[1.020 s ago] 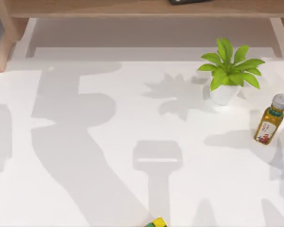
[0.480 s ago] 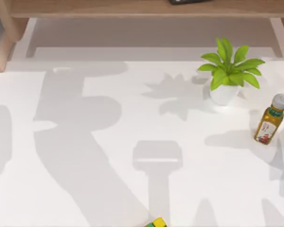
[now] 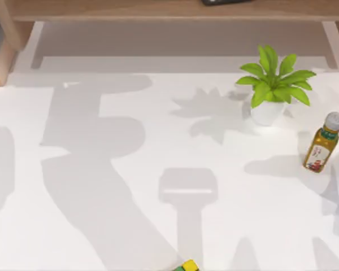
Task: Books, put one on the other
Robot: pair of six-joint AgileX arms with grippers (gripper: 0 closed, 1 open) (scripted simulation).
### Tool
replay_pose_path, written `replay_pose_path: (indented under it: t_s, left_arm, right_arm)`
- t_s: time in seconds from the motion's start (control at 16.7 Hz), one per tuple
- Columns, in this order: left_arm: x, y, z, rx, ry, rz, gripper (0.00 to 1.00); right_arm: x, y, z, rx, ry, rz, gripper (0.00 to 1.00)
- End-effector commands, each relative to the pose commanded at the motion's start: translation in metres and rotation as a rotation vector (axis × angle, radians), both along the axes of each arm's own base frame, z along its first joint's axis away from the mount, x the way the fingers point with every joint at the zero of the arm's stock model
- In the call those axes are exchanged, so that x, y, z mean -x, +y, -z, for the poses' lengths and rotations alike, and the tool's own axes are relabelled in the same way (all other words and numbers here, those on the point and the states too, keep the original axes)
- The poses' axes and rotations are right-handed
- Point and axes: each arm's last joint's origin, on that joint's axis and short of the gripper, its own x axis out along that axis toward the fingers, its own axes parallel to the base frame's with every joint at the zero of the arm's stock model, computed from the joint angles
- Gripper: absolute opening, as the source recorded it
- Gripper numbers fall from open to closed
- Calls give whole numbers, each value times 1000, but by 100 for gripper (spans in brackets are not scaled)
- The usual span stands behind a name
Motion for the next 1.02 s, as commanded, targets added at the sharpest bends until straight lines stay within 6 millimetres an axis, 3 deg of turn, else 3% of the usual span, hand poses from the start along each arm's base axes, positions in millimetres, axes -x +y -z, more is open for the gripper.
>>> replay_pose_path:
  t_s: [0.18,0.3,0.48,0.72,0.9,1.02]
  left_arm:
    - [1,0,-3,-15,-7,3,0]
    - [10,4,-15,-72,-27,6,0]
    - [35,17,-42,-245,-70,-11,0]
    - [80,39,-66,-612,-84,-51,0]
    - [113,55,-60,-947,-32,-65,0]
    - [131,67,-43,-1163,34,-48,0]
  right_arm:
    - [0,0,0,0,0,0,100]
    - [0,0,0,0,0,0,100]
    - [0,0,0,0,0,0,100]
    - [0,0,0,0,0,0,100]
    - [0,0,0,0,0,0,100]
    - [0,0,0,0,0,0,100]
